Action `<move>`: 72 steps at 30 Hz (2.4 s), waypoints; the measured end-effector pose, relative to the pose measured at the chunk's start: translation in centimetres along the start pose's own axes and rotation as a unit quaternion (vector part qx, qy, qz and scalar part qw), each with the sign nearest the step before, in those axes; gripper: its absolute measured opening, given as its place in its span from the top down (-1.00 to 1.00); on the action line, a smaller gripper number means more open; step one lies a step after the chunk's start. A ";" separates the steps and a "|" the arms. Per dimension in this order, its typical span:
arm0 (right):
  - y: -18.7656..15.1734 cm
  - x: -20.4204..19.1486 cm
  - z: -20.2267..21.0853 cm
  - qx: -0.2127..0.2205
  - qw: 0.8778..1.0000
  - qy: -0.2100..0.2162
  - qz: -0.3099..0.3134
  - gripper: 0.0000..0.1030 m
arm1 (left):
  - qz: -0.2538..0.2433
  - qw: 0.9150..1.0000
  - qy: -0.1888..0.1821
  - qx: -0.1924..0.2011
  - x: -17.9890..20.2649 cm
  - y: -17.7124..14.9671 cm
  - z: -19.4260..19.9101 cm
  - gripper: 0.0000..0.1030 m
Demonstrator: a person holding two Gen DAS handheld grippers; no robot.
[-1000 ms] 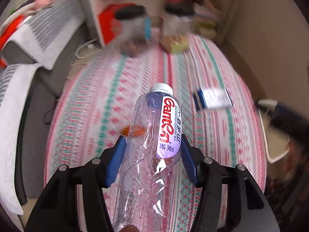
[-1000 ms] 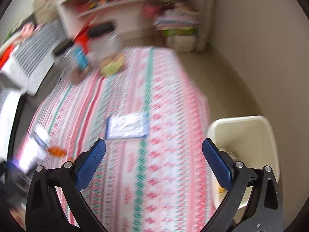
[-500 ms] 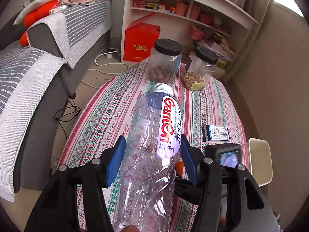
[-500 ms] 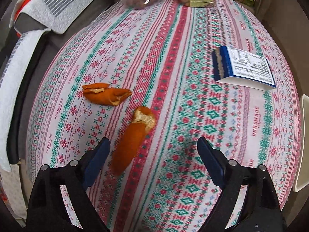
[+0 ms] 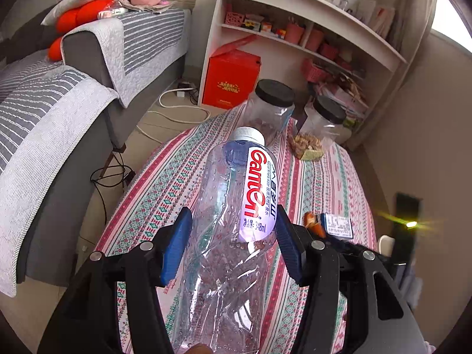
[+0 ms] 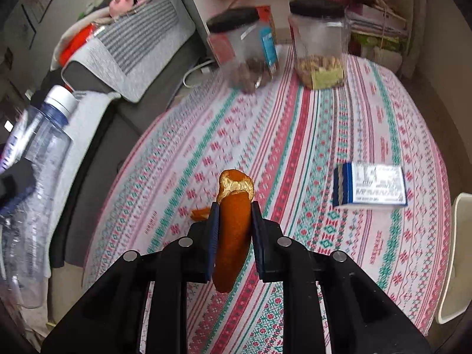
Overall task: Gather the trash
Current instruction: 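Drop the orange peel into the bin with the right tool, then the bottle with the left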
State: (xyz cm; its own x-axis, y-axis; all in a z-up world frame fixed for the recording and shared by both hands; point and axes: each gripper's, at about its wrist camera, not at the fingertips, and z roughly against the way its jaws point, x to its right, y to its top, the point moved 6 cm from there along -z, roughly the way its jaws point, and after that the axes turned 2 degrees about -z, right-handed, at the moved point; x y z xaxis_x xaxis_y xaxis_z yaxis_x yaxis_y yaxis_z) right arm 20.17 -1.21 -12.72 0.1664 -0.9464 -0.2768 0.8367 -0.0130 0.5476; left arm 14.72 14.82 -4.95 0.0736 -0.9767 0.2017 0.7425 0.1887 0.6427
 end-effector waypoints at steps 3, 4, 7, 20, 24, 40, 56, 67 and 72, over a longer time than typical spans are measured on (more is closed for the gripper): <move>1.7 0.6 3.4 0.050 0.999 0.000 0.015 0.62 | 0.001 1.000 0.008 0.022 0.5 0.3 0.4 -0.09; 2.1 1.0 4.3 0.070 0.997 -0.002 0.017 0.62 | 0.000 0.999 0.013 0.029 0.7 0.4 0.5 -0.09; 2.6 2.5 6.1 0.128 0.992 -0.010 0.020 0.61 | -0.001 0.999 0.021 0.045 1.6 0.3 0.3 -0.09; 3.4 4.7 9.6 0.203 0.978 -0.047 0.033 0.61 | -0.034 0.997 0.010 0.069 7.0 -0.1 -1.0 -0.09; 3.2 5.6 10.5 0.212 0.975 -0.062 0.027 0.61 | -0.042 0.996 0.012 0.077 7.9 -0.4 -1.0 -0.09; 2.4 9.7 13.6 0.233 0.966 -0.113 0.015 0.61 | -0.063 0.993 -0.005 0.097 12.8 -0.8 -1.3 -0.09; 0.1 20.8 20.3 0.266 0.939 -0.210 -0.060 0.60 | -0.104 0.991 -0.051 0.069 19.8 -3.1 -3.5 -0.09; -2.8 30.1 28.3 0.336 0.887 -0.276 -0.154 -0.22 | -0.190 0.975 -0.108 0.033 29.7 -7.8 -5.1 -0.09; -3.4 33.1 31.0 0.363 0.866 -0.279 -0.201 -0.37 | -0.214 0.965 -0.152 0.002 35.3 -10.4 -5.9 -0.09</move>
State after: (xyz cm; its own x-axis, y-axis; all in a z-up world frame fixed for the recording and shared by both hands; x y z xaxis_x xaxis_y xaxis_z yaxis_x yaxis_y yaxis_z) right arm 6.65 -42.52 0.79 -0.5104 -0.8240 -0.2461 0.1853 -0.3848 0.9042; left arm 13.52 -22.25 -8.88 -0.4382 -0.8903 0.1236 0.6589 -0.2246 0.7180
